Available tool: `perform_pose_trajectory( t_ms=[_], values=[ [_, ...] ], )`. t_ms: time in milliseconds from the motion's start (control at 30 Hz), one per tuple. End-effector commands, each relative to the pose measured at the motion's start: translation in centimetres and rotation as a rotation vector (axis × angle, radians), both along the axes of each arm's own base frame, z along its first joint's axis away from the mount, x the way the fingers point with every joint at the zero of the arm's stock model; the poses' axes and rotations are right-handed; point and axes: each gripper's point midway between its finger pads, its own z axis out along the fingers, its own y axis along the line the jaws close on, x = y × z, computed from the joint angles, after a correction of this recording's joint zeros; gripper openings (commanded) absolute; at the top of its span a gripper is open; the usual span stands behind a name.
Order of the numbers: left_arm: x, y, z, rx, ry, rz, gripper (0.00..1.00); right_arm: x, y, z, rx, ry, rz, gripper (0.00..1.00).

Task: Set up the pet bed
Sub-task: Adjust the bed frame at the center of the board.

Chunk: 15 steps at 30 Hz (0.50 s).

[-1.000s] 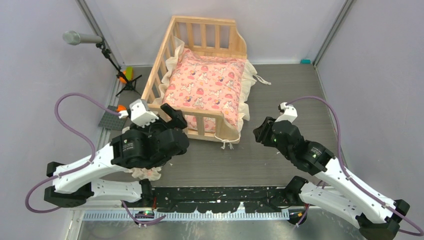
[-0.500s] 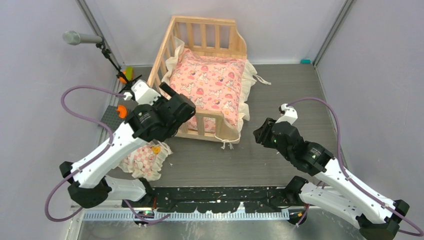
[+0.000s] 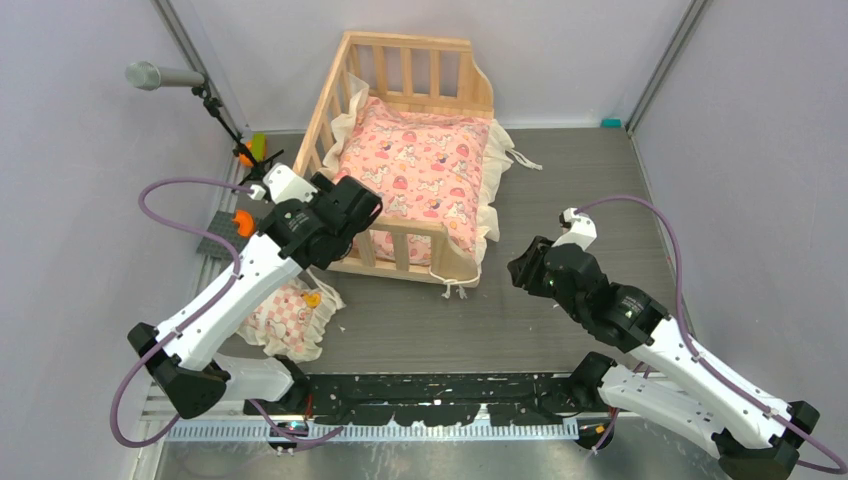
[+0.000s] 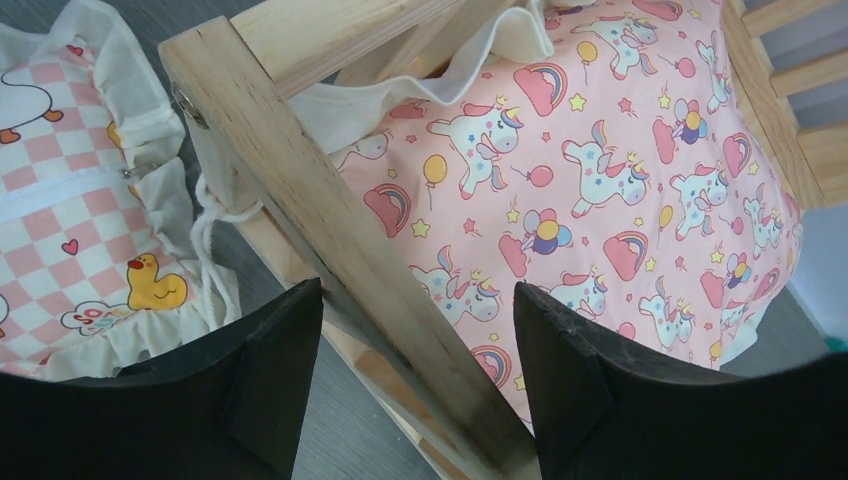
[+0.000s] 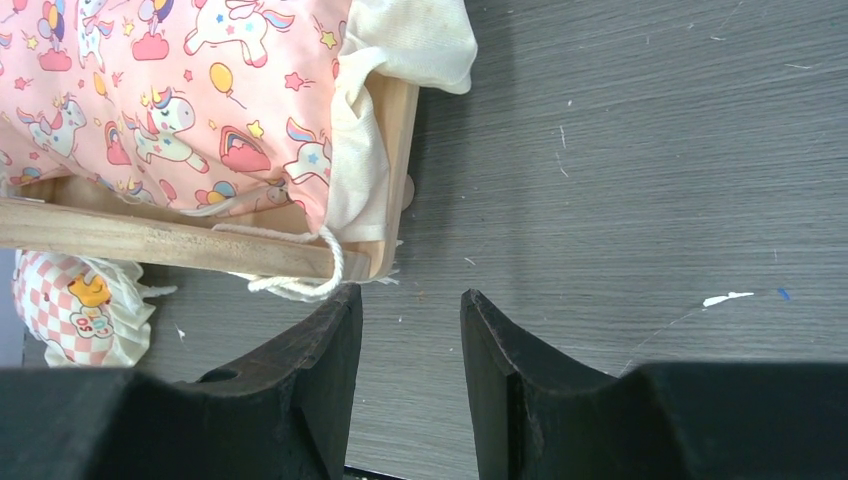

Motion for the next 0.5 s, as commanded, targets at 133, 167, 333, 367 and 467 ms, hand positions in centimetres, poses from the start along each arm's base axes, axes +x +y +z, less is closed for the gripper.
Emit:
perform_pose_trajectory(
  t_ms=[133, 167, 333, 367, 467],
  values=[
    [1.5, -2.1, -1.1, -0.012, 0.011, -0.135, 0.39, 0.0, -0.6, 0.9, 0.009, -0.023, -0.025, 0.46],
    [1.6, -2.4, -1.4, -0.021, 0.007, -0.153, 0.33, 0.0, -0.7, 0.9, 0.010, -0.024, -0.027, 0.46],
    [0.7, -1.8, -2.9, 0.013, 0.040, -0.185, 0.04, -0.1, -0.9, 1.4, 0.012, -0.032, -0.032, 0.46],
    [0.5, -1.7, -3.2, 0.021, 0.051, -0.201, 0.00, -0.1, -1.0, 1.5, 0.010, -0.035, -0.035, 0.46],
    [-0.1, -1.6, -3.4, 0.053, 0.060, -0.275, 0.00, -0.1, -1.4, 2.0, -0.001, -0.043, -0.043, 0.46]
  ],
)
